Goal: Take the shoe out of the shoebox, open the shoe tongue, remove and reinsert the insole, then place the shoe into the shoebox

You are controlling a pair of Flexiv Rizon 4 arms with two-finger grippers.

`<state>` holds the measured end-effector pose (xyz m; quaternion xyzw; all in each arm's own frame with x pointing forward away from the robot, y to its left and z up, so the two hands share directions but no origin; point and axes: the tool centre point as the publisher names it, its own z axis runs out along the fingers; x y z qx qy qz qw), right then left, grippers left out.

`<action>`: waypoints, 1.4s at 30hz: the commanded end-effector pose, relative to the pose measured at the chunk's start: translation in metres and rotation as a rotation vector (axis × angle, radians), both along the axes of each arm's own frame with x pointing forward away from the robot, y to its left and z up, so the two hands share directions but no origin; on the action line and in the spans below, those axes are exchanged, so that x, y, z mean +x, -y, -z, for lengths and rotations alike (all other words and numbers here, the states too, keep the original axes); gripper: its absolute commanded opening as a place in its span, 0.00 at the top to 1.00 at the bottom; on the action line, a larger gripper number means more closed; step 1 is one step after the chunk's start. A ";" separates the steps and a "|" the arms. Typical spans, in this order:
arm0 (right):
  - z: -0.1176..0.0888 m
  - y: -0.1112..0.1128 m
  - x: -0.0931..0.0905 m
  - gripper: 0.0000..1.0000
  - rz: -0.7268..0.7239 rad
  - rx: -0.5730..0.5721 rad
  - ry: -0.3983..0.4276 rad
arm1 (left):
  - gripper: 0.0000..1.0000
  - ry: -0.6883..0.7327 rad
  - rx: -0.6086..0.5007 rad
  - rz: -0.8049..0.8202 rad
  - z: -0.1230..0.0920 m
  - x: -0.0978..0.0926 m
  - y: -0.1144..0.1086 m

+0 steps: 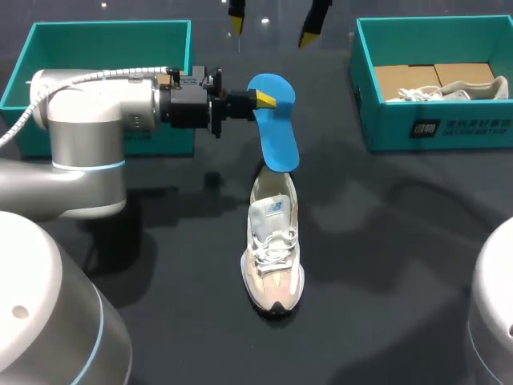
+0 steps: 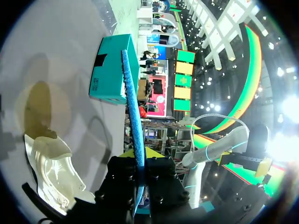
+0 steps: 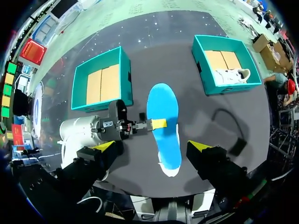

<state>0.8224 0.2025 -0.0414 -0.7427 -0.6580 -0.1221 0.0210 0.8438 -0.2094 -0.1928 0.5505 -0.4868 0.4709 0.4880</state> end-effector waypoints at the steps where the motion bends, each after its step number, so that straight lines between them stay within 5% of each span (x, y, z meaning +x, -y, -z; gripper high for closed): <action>1: 0.006 0.018 0.002 0.00 -0.028 0.309 0.009 | 1.00 0.000 0.001 0.000 0.000 0.000 0.000; 14: 0.027 0.044 0.006 0.00 -0.047 0.689 -0.017 | 1.00 0.000 0.001 0.000 0.000 0.000 0.000; 42: 0.067 0.078 0.003 0.00 -0.016 1.072 0.023 | 1.00 0.000 0.001 0.000 0.000 0.000 0.000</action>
